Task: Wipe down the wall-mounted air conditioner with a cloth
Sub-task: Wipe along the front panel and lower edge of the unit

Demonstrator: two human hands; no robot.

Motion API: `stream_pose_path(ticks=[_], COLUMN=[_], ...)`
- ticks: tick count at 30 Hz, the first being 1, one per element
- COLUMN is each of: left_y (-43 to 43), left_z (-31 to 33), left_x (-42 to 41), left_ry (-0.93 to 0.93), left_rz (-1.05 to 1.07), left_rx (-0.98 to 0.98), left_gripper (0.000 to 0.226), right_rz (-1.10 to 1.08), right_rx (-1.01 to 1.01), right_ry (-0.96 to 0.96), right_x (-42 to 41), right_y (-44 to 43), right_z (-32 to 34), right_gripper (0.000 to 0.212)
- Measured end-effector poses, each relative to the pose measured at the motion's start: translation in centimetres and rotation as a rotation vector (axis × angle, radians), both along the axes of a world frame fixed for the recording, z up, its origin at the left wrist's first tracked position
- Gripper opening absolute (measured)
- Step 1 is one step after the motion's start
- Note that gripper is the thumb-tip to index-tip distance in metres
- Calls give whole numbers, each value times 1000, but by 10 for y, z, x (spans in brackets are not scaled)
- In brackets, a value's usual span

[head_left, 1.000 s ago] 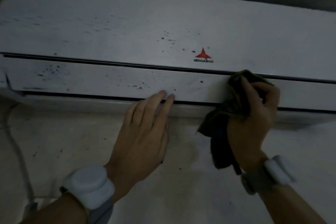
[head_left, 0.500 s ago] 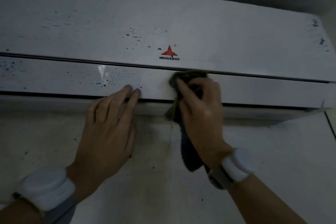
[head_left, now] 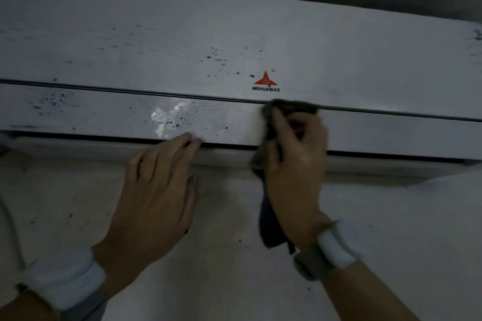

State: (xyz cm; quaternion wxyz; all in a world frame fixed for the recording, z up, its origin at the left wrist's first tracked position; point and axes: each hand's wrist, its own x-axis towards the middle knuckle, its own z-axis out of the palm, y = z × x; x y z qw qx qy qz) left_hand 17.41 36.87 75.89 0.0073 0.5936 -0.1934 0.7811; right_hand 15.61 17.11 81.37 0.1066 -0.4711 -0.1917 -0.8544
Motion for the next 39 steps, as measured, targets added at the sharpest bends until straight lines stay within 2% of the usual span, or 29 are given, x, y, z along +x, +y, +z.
stream_pose_path(ticks=[3, 7, 11, 15, 18, 22, 26, 31, 35, 39], left_y=[20, 37, 36, 27, 20, 9, 5, 28, 44, 47], left_z=[-7, -13, -9, 0, 4, -13, -19, -26, -35, -29], left_x=[4, 16, 31, 53, 76, 107, 119, 121, 110, 78], left_ry=[21, 62, 189, 194, 177, 225, 259, 197, 222, 178], left_rz=[56, 104, 80, 123, 190, 245, 218, 238, 249, 55], left_rx=[-2, 66, 90, 119, 48, 10, -24, 88, 139, -7], left_gripper=[42, 28, 26, 29, 29, 54, 58, 52, 52, 53], right_rz=[-29, -48, -88, -48, -109, -124, -105, -70, -24, -64], right_rx=[-145, -195, -162, 41, 130, 127, 85, -43, -140, -201], right_ry=[61, 89, 77, 53, 26, 14, -12, -21, 35, 41], right_x=[4, 2, -7, -15, -15, -10, -4, 9, 16, 12], right_y=[59, 84, 41, -40, -79, -83, -53, 37, 103, 104], right_z=[3, 8, 1, -2, -5, -5, -1, 5, 11, 11], right_gripper=[38, 36, 38, 36, 37, 39, 40, 40, 40, 38])
